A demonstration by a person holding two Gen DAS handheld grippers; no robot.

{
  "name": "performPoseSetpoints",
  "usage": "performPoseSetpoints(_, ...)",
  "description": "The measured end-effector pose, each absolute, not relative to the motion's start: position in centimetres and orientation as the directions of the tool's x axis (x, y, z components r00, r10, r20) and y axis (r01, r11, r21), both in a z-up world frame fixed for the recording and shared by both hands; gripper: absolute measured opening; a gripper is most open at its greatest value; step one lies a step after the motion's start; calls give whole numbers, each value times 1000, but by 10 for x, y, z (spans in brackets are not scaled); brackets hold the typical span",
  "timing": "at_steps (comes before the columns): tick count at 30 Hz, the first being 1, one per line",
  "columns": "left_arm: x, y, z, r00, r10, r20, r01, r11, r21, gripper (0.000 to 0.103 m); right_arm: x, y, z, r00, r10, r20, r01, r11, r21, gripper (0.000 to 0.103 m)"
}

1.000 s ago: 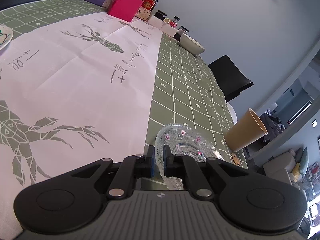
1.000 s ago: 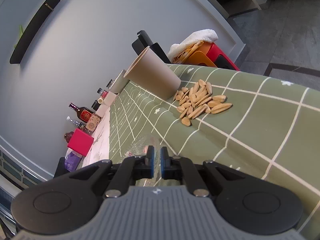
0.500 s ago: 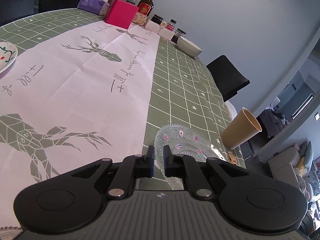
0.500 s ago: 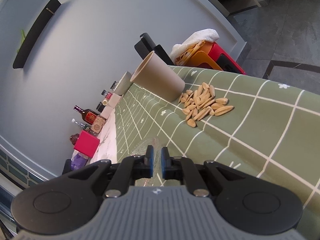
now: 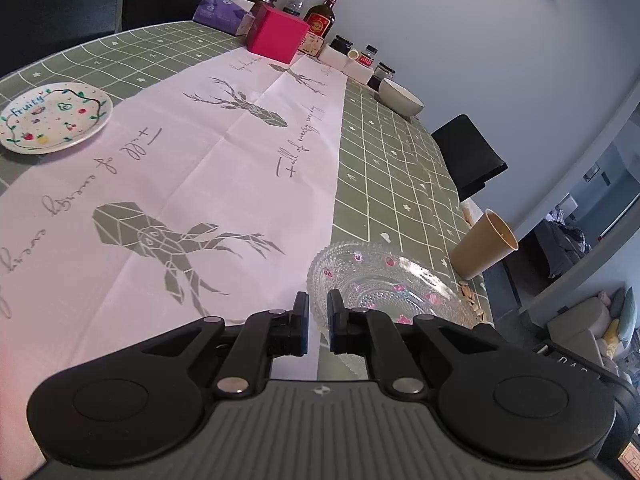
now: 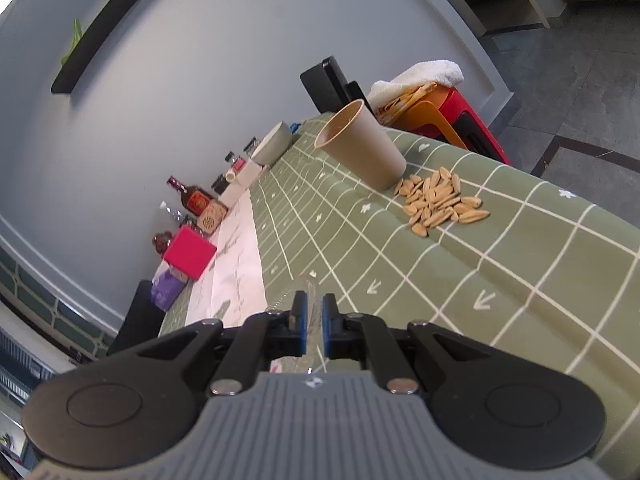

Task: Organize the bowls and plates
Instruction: 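Carry the glass plate onto the first glass plate and open both grippers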

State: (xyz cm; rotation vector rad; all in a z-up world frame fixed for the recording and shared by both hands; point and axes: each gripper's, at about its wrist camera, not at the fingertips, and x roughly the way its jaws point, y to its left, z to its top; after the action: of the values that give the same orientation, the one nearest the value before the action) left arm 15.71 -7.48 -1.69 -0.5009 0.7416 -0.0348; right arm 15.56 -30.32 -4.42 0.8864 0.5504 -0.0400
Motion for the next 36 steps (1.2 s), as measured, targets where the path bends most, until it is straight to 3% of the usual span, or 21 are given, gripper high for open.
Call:
performPoseSetpoints(19, 41, -37, -15, 736, -114, -667, -165, 926, -340, 9, 54, -262, -40, 826, 294, -480, 208, 634, 745, 4)
performPoseSetpoints(22, 27, -37, -18, 721, -92, -687, -166, 939, -300, 4, 43, -251, -37, 826, 284, -487, 194, 668, 719, 4)
performPoseSetpoints(25, 18, -38, -15, 750, -143, -646, -91, 945, -315, 0, 38, -244, -39, 818, 305, -487, 174, 677, 715, 5)
performPoseSetpoints(29, 13, -48, -9, 776, -112, -621, -63, 965, -253, 0, 41, -230, -45, 800, 312, -513, 177, 694, 698, 3)
performPoseSetpoints(36, 21, -41, -26, 730, -87, -678, -105, 966, -238, 0, 48, -223, -51, 794, 297, -530, 170, 729, 663, 3)
